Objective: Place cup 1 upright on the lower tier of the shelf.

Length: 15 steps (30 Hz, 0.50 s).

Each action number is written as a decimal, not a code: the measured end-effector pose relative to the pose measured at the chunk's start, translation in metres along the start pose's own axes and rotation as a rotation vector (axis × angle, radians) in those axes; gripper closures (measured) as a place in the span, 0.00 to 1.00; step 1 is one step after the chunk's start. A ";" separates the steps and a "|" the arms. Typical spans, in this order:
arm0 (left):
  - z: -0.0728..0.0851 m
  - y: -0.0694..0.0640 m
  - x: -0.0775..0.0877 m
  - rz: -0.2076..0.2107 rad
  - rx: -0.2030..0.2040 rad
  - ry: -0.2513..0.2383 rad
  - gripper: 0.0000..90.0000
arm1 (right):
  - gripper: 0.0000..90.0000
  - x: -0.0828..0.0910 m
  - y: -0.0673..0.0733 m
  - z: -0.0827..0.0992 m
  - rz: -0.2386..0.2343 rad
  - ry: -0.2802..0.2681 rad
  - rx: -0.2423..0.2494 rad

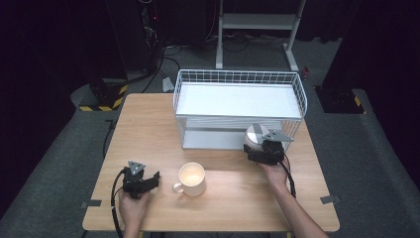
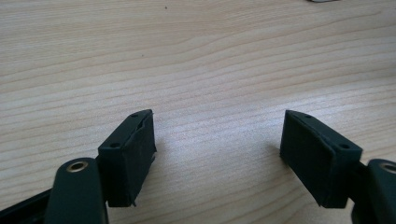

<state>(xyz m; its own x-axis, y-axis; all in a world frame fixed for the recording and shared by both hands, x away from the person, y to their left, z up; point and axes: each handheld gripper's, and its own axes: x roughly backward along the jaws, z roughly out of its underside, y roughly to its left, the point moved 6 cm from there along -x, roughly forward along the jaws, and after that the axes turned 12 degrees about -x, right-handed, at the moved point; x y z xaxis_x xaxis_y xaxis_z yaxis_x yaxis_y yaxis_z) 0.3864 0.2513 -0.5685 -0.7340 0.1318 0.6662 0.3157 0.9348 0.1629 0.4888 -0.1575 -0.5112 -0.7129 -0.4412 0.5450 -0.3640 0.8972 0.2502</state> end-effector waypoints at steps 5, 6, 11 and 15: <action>0.000 0.000 0.000 0.000 0.000 0.000 0.29 | 0.21 -0.004 -0.008 -0.001 0.038 -0.014 -0.012; 0.000 0.000 0.000 0.000 0.001 0.000 0.29 | 0.21 -0.006 -0.010 0.000 0.052 -0.013 -0.011; 0.000 0.000 0.000 0.001 0.000 0.000 0.29 | 0.21 -0.010 -0.012 0.000 0.077 -0.017 0.014; 0.000 0.000 0.000 0.002 -0.002 0.002 0.29 | 0.21 -0.013 -0.014 -0.001 0.080 -0.033 0.021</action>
<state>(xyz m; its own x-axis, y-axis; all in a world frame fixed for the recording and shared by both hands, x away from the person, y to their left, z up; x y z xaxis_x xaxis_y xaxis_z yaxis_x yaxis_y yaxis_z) 0.3863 0.2515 -0.5685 -0.7322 0.1326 0.6680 0.3182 0.9338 0.1634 0.5034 -0.1644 -0.5209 -0.7595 -0.3686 0.5359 -0.3173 0.9292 0.1895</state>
